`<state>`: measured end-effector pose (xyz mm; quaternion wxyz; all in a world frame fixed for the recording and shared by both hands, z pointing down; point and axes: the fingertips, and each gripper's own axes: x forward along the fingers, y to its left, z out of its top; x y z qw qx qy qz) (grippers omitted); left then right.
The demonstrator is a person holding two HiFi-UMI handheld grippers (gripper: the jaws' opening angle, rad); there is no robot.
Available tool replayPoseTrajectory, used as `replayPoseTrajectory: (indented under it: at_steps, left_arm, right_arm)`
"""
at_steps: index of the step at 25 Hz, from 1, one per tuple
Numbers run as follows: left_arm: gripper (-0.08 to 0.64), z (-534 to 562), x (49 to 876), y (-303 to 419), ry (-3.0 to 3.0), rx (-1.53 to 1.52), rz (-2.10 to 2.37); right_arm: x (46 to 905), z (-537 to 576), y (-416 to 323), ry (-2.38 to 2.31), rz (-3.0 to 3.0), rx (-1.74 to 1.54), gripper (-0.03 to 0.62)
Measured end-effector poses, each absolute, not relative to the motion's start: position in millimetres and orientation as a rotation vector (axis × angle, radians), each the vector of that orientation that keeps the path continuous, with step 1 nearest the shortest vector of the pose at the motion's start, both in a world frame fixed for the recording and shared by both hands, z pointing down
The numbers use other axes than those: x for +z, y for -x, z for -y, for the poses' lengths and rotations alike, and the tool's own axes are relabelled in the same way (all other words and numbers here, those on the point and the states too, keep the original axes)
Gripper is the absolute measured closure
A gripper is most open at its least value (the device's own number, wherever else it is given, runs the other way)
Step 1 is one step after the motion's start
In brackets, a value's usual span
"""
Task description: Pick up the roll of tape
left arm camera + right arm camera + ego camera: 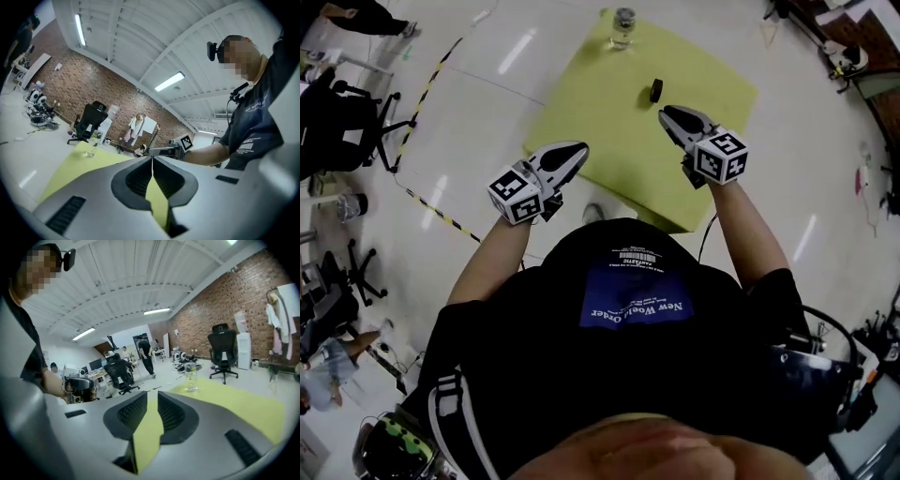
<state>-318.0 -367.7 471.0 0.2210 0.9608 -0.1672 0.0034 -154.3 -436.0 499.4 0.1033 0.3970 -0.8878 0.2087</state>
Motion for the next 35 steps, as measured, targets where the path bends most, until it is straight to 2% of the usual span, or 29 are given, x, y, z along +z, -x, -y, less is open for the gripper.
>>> replayPoseTrajectory:
  at_steps: [6,12,15,27,28,30,35]
  left_arm:
    - [0.554,399.5,512.7,287.9,-2.512,-0.019,0.485]
    - [0.554,394.6,542.2,293.2,-2.463,0.036,0.512]
    - [0.554,392.3,556.7,291.6,-2.441,0.040,0.508]
    - [0.554,392.3,589.2,305.4,-2.416,0.045,0.511]
    - [0.554,393.3,590.6,305.4,-2.415,0.041,0.509]
    - [0.554,392.0,592.2,304.6,-2.408,0.036,0.500]
    - [0.554,378.9,587.0,294.4,-2.414,0.039,0.476]
  right_arm:
    - [570.7,491.5,100.4,-1.333,2.461,0.747,0.470]
    - [639.7,535.7,101.7,-1.381,2.314,0.876,0.347]
    - [669.0,552.3,104.4,-1.394,2.251,0.901,0.327]
    - [714.9,583.7,111.2,-1.505,2.119,0.810,0.330]
    - [715.0,584.7,110.9,-1.505,2.118,0.801,0.360]
    - [714.3,583.8,109.2,-1.499,2.104,0.785,0.506]
    - [703.1,565.7,97.6,-1.461,2.093,0.740,0.520]
